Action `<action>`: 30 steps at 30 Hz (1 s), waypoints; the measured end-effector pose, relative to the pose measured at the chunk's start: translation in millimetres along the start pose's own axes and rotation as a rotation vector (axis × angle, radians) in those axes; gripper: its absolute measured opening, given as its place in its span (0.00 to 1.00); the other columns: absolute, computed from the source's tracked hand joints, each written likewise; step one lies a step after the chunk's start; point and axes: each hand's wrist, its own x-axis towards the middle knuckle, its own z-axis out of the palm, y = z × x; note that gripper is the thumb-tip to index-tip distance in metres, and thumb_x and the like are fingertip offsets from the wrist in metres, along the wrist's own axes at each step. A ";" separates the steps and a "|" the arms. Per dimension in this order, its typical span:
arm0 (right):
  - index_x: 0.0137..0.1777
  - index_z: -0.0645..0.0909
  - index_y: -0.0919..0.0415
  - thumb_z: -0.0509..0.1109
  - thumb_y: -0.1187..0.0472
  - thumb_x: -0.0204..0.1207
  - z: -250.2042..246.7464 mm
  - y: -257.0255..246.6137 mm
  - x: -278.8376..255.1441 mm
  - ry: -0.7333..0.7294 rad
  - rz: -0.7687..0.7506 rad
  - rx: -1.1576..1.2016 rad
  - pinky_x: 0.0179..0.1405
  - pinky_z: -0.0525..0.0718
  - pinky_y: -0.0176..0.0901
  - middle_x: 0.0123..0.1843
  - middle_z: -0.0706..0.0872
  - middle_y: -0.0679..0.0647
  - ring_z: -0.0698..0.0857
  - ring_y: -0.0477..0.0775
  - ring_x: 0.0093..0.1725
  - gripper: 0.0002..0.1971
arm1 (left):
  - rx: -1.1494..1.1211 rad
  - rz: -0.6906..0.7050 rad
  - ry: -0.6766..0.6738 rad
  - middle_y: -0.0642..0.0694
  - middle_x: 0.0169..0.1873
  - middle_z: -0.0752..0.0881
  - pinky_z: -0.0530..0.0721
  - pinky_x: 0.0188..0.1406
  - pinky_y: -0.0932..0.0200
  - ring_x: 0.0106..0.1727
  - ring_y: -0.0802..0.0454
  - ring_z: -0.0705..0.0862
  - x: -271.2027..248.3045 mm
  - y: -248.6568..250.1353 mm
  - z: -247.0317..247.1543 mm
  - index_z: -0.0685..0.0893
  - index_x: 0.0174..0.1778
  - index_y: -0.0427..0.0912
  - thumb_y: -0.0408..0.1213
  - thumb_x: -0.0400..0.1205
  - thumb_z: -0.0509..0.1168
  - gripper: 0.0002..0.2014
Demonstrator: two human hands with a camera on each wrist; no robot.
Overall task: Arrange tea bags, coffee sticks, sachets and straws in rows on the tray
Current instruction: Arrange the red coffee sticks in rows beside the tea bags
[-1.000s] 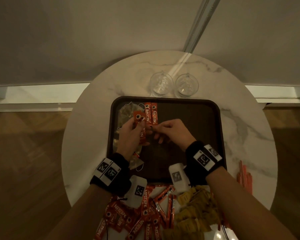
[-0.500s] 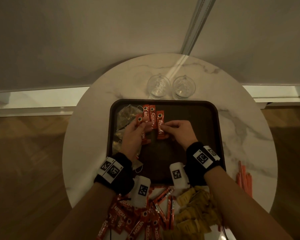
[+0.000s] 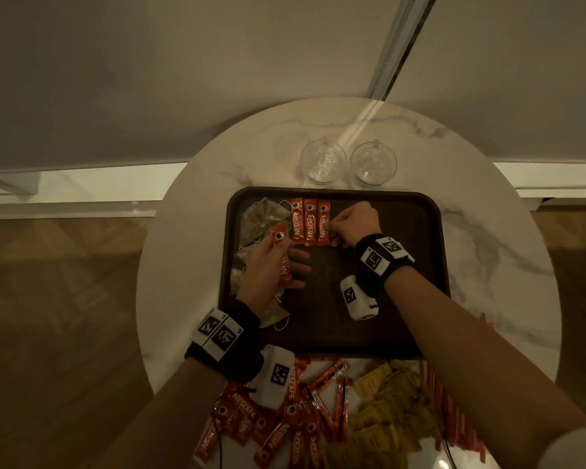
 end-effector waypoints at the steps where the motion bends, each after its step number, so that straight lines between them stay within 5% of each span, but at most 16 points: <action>1: 0.42 0.88 0.66 0.78 0.61 0.73 0.3 -0.6 0.7 0.001 0.002 -0.011 0.23 0.81 0.33 0.36 0.91 0.58 0.88 0.48 0.28 0.07 | 0.002 0.000 0.003 0.42 0.42 0.89 0.87 0.34 0.52 0.35 0.51 0.88 0.2 0.1 -0.8 0.79 0.53 0.49 0.41 0.89 0.56 0.07; 11: 0.43 0.86 0.60 0.72 0.55 0.79 -12.3 -1.6 -20.6 0.045 -0.097 0.056 0.29 0.79 0.33 0.37 0.88 0.54 0.84 0.44 0.27 0.09 | 0.006 0.040 0.046 0.41 0.43 0.90 0.86 0.37 0.56 0.38 0.52 0.87 5.4 4.5 0.7 0.83 0.55 0.34 0.43 0.89 0.54 0.17; 16: 0.43 0.87 0.53 0.69 0.54 0.81 -8.5 2.0 -75.6 -0.224 -0.234 0.210 0.33 0.81 0.28 0.39 0.89 0.52 0.84 0.43 0.30 0.08 | 0.015 0.082 0.018 0.45 0.48 0.91 0.86 0.35 0.65 0.43 0.58 0.90 5.5 10.4 10.1 0.84 0.56 0.34 0.43 0.90 0.53 0.18; 21: 0.50 0.87 0.57 0.72 0.61 0.78 -0.9 18.1 -95.3 -0.295 -0.257 0.311 0.38 0.84 0.32 0.51 0.89 0.49 0.86 0.46 0.34 0.04 | 0.063 0.068 -0.054 0.43 0.54 0.88 0.87 0.54 0.50 0.56 0.46 0.87 2.6 8.5 24.9 0.85 0.53 0.40 0.44 0.89 0.54 0.16; 24: 0.47 0.87 0.55 0.73 0.62 0.77 -4.7 25.5 -95.7 -0.276 -0.238 0.339 0.35 0.83 0.29 0.49 0.88 0.45 0.85 0.43 0.31 0.03 | 0.072 0.065 -0.068 0.45 0.55 0.87 0.88 0.52 0.52 0.53 0.50 0.87 2.1 4.6 30.4 0.84 0.58 0.42 0.44 0.89 0.55 0.14; 30: 0.49 0.89 0.60 0.75 0.59 0.76 -27.5 44.9 -55.3 -0.059 -0.060 0.135 0.29 0.80 0.28 0.40 0.90 0.54 0.83 0.44 0.28 0.06 | 0.146 0.086 0.031 0.47 0.52 0.87 0.84 0.41 0.61 0.49 0.55 0.84 7.2 -0.9 17.3 0.81 0.63 0.41 0.41 0.87 0.59 0.12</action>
